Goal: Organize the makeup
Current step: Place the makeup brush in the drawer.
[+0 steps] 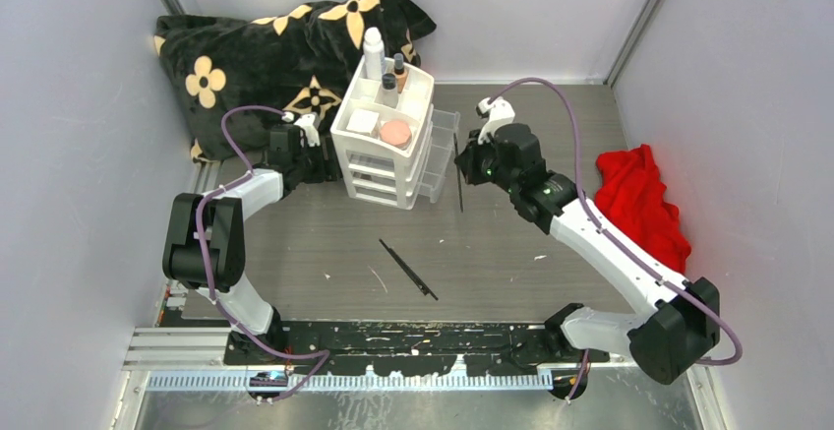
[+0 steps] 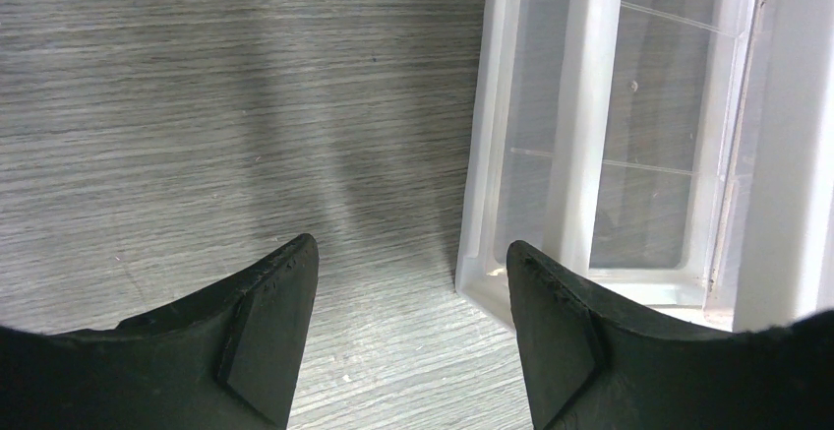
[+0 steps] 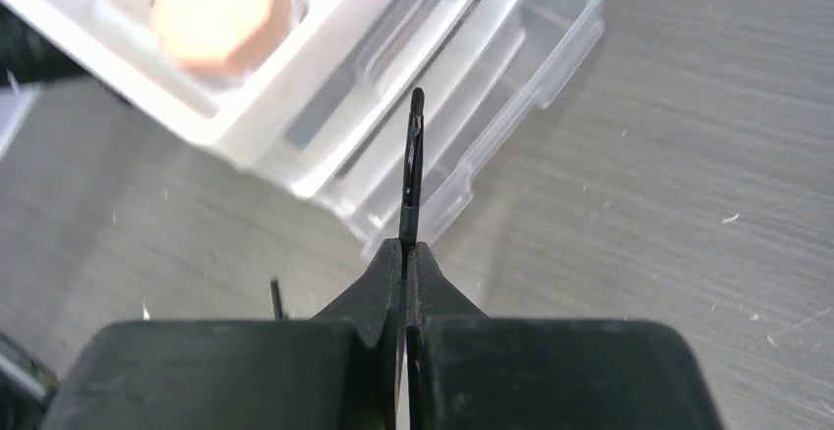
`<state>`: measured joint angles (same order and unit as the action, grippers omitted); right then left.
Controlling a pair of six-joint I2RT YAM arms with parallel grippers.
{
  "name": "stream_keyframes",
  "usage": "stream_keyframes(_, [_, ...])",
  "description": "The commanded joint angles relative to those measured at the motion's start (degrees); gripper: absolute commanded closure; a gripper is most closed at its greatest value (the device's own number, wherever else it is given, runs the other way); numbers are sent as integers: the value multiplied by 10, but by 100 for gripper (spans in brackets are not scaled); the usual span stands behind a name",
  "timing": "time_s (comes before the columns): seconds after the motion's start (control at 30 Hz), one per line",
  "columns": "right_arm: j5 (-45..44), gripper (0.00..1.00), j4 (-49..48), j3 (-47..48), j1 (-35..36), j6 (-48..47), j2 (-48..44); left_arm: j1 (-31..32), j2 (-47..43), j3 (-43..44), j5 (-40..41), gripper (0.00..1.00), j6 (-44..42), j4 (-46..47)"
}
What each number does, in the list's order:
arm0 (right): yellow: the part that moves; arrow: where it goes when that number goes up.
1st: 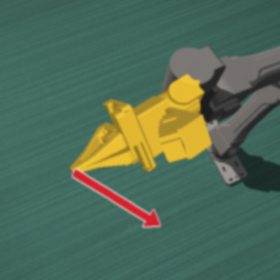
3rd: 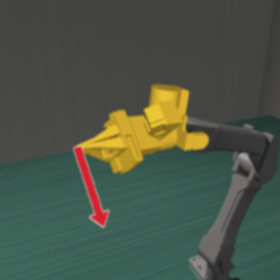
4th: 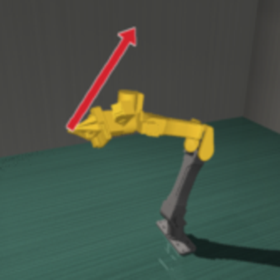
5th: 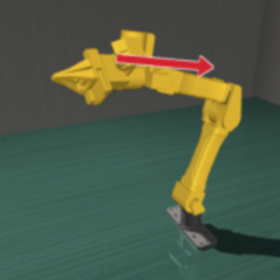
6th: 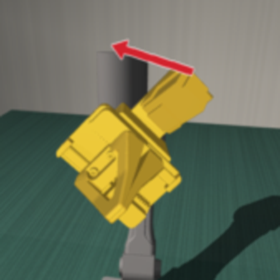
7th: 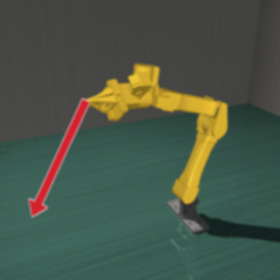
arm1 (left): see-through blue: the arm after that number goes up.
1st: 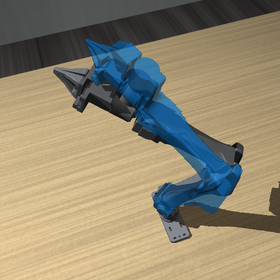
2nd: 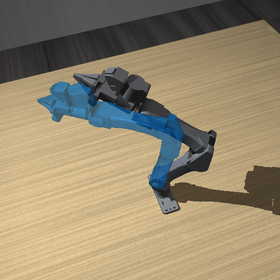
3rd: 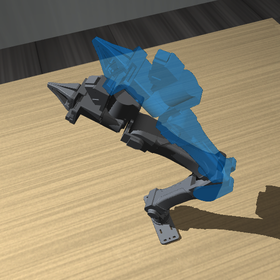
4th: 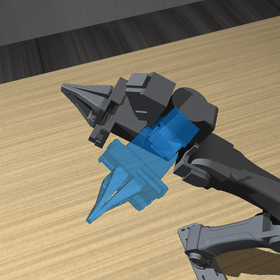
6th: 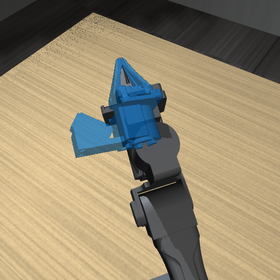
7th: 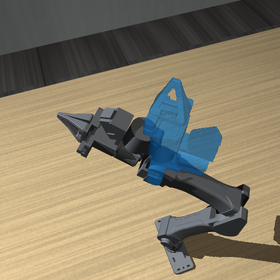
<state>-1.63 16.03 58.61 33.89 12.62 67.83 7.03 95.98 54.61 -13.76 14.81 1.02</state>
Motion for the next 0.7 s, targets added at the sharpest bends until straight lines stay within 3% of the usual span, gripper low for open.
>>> stream_keyframes(0.0, [14, 99, -137, 23, -34, 76, 28, -2, -24, 9, -18, 29, 7, 21])
stream_keyframes(0.23, [11, 99, -287, 40, -53, 174, 121, -2, -27, 8, -18, 29, 6, 19])
stream_keyframes(0.67, [-29, 99, -352, 65, -55, 219, 244, -2, -24, 8, -19, 29, 5, 20])
